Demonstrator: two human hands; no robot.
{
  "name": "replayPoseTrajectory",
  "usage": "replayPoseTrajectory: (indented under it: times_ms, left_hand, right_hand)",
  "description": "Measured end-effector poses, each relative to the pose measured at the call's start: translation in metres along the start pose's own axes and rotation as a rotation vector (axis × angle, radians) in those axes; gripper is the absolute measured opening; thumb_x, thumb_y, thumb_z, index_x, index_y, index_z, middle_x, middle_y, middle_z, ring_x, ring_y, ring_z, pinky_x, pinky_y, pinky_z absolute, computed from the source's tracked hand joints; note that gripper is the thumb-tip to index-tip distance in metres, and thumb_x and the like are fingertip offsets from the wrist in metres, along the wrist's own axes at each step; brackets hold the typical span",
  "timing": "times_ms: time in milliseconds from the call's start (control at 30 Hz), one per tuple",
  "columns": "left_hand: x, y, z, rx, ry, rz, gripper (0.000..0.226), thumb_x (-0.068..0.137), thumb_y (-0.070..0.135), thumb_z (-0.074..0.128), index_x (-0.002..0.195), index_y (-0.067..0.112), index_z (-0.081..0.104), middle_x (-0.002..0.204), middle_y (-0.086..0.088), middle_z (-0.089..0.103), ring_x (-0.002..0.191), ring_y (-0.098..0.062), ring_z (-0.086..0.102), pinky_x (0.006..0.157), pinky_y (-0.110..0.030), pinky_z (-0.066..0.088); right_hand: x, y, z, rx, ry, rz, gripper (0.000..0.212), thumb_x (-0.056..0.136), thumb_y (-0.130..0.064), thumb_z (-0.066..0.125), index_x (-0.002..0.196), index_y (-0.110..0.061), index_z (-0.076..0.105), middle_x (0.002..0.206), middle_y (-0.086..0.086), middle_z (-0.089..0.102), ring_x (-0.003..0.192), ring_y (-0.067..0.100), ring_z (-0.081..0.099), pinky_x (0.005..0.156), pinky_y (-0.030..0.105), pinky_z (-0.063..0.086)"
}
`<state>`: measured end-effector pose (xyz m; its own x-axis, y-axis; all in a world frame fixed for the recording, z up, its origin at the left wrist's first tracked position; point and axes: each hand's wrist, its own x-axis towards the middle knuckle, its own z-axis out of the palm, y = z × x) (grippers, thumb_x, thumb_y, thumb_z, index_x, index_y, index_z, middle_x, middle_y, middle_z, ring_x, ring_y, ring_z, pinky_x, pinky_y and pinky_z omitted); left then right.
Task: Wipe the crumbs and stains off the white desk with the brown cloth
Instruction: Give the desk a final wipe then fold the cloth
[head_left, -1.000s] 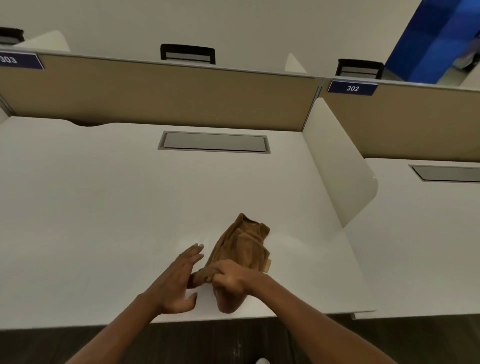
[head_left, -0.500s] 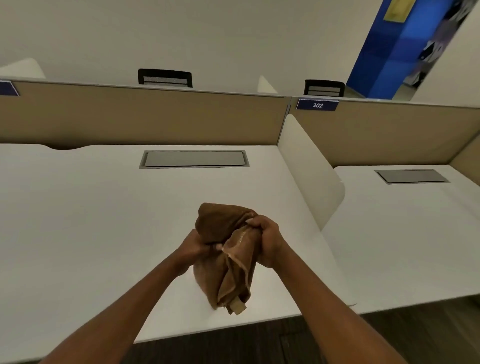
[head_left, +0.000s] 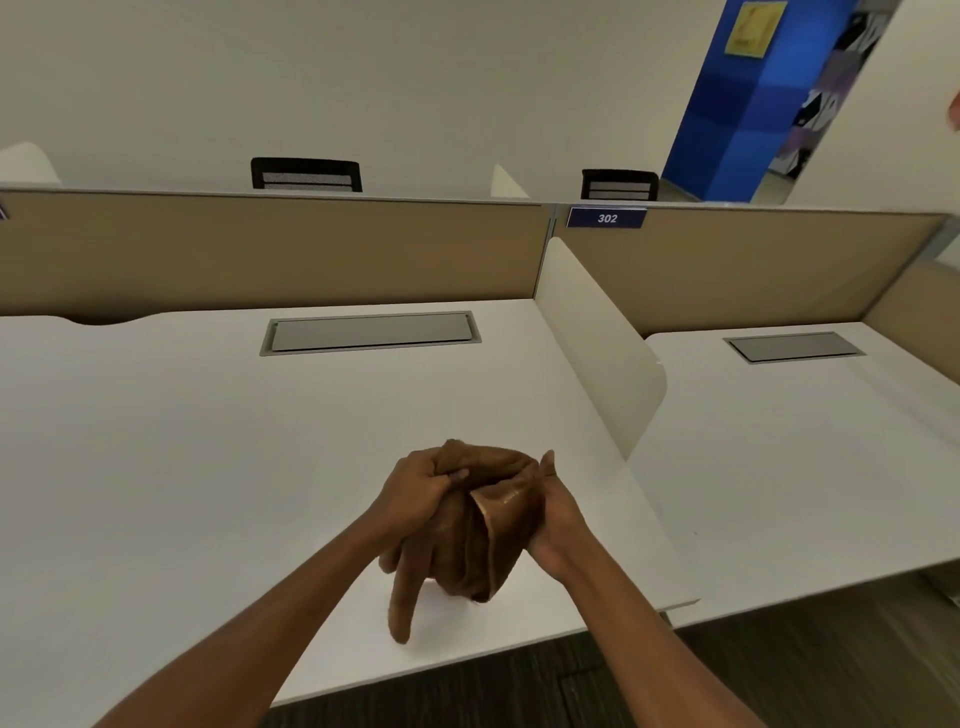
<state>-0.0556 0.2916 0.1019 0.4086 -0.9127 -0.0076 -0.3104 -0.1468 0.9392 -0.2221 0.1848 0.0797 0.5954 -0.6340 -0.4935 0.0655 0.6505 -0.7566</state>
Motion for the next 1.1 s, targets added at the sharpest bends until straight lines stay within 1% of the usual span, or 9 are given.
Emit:
replayPoseTrajectory:
  times_ms: [133,333,467,533,633,733,833,933,1100]
  left_hand:
    - [0.010,0.012,-0.012,0.014,0.066,-0.006,0.015,0.089,0.027,0.059,0.090,0.034,0.072,0.086,0.012,0.074,0.082,-0.006,0.069,0.078,-0.032,0.056]
    - [0.011,0.035,-0.017,-0.082,0.115,0.027,0.027,0.093,0.019,0.055,0.080,0.039,0.070,0.080,0.016,0.073,0.080,-0.004,0.069,0.067,-0.018,0.051]
    - [0.013,0.046,-0.015,-0.149,0.192,0.016,0.019,0.093,0.024,0.057,0.083,0.034,0.068,0.078,0.013,0.072,0.077,-0.004,0.069,0.062,-0.015,0.053]
    - [0.012,0.051,-0.015,-0.192,0.213,0.010,0.017,0.093,0.026,0.057,0.083,0.035,0.067,0.077,0.014,0.071,0.075,-0.005,0.069,0.058,-0.012,0.052]
    - [0.013,0.055,-0.013,-0.273,0.225,-0.038,0.008,0.093,0.029,0.058,0.090,0.032,0.064,0.089,0.007,0.070,0.080,-0.015,0.069,0.061,-0.017,0.054]
    - [0.011,0.061,-0.012,-0.387,0.264,-0.105,0.004,0.091,0.029,0.061,0.087,0.031,0.061,0.086,0.004,0.068,0.073,-0.016,0.069,0.051,-0.014,0.051]
    - [0.009,0.064,-0.012,-0.511,0.275,-0.153,0.002,0.089,0.027,0.064,0.087,0.028,0.063,0.084,0.000,0.070,0.067,-0.016,0.071,0.049,-0.017,0.052]
    - [0.006,0.067,-0.013,-0.574,0.252,-0.205,0.009,0.088,0.030,0.064,0.095,0.024,0.063,0.092,-0.005,0.070,0.077,-0.021,0.070,0.050,-0.022,0.054]
    - [0.005,0.067,-0.027,-0.591,0.230,-0.248,0.024,0.088,0.034,0.064,0.107,0.022,0.058,0.101,-0.007,0.067,0.084,-0.026,0.069,0.053,-0.026,0.055]
  right_hand:
    - [-0.003,-0.008,-0.005,-0.240,0.034,-0.031,0.057,0.093,-0.058,0.046,0.117,-0.008,0.064,0.115,0.019,0.069,0.104,0.035,0.066,0.092,0.051,0.055]
    - [-0.005,0.014,0.004,-0.403,0.020,-0.079,0.049,0.094,-0.037,0.059,0.127,-0.001,0.051,0.113,0.019,0.068,0.101,0.033,0.068,0.093,0.043,0.055]
    - [-0.007,0.028,0.009,-0.509,-0.002,-0.175,0.090,0.061,-0.071,0.071,0.129,-0.016,0.051,0.120,0.006,0.067,0.110,0.024,0.062,0.099,0.039,0.047]
    - [-0.009,0.036,0.010,-0.567,-0.114,-0.239,0.084,0.057,-0.076,0.071,0.125,-0.028,0.058,0.119,-0.005,0.069,0.113,0.015,0.061,0.099,0.036,0.046]
    - [-0.005,0.045,0.012,-0.489,-0.190,-0.239,0.059,0.072,-0.054,0.077,0.122,-0.025,0.063,0.118,-0.002,0.071,0.115,0.019,0.062,0.107,0.047,0.041]
    - [0.002,0.047,0.016,-0.194,-0.077,-0.124,0.060,0.074,-0.043,0.078,0.126,-0.018,0.059,0.125,0.006,0.066,0.124,0.027,0.054,0.112,0.050,0.034]
    - [0.005,0.050,0.023,0.018,-0.149,-0.025,0.053,0.086,-0.040,0.069,0.131,-0.015,0.058,0.128,0.016,0.064,0.120,0.037,0.058,0.103,0.052,0.045]
    - [0.004,0.043,0.033,0.037,-0.197,-0.004,0.048,0.088,-0.042,0.068,0.125,-0.011,0.064,0.125,0.023,0.064,0.114,0.039,0.062,0.097,0.053,0.050]
    - [-0.001,0.009,0.044,-0.130,-0.057,-0.176,0.043,0.087,-0.037,0.067,0.123,-0.015,0.061,0.116,0.016,0.068,0.096,0.029,0.069,0.080,0.046,0.059]
